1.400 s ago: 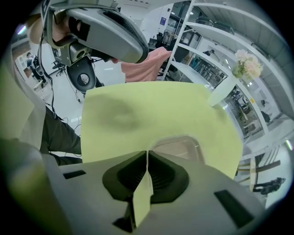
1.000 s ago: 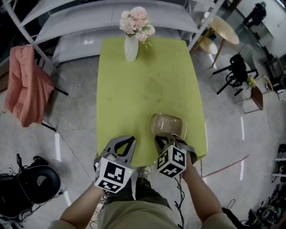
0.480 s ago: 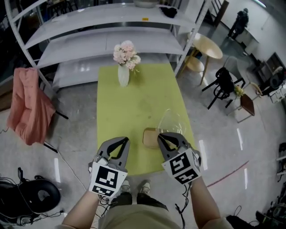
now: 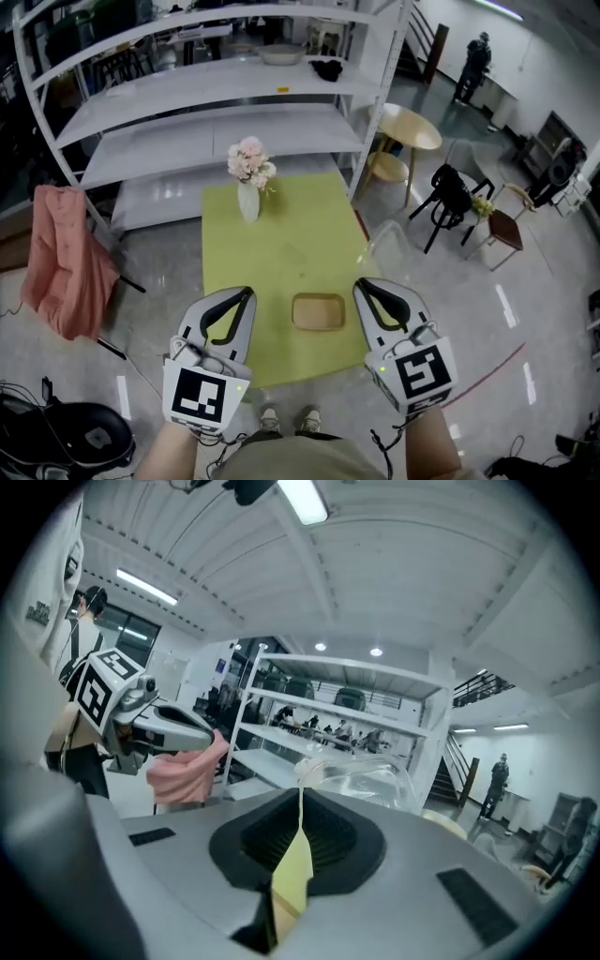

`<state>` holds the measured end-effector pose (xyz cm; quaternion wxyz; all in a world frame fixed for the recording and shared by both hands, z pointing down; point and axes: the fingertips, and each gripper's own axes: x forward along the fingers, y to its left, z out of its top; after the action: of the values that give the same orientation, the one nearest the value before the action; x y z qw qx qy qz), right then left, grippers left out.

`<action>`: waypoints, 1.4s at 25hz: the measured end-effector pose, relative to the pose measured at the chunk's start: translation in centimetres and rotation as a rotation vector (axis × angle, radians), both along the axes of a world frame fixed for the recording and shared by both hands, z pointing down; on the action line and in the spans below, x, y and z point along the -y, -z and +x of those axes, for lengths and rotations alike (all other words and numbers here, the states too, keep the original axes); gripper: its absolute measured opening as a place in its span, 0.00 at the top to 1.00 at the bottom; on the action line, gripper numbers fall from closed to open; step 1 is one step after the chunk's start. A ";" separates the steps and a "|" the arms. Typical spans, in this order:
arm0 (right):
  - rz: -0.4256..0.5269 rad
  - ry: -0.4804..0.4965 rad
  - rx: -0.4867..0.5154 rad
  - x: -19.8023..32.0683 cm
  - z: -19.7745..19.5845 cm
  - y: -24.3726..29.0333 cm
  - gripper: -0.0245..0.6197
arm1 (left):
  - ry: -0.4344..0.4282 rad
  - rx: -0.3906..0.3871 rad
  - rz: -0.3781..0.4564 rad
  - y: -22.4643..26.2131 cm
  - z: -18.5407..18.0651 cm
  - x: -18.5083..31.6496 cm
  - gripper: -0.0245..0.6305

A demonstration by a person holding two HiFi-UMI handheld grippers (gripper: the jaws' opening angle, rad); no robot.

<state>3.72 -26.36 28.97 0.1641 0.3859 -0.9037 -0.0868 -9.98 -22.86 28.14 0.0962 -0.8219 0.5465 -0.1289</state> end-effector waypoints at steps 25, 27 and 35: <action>0.050 -0.070 0.238 -8.0 6.4 3.5 0.93 | 0.047 -0.021 0.018 2.0 0.5 -6.4 0.95; 0.026 -0.071 0.236 -7.6 6.5 2.9 0.93 | 0.057 -0.023 0.004 1.4 0.3 -6.3 0.95; -0.029 -0.053 0.233 -6.7 6.3 1.6 0.93 | 0.080 -0.045 -0.010 0.8 -0.1 -6.1 0.95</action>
<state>9.99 -19.63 27.36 0.0658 0.4145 -0.9074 -0.0238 -10.10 -16.78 27.38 0.0746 -0.8025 0.5802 -0.1170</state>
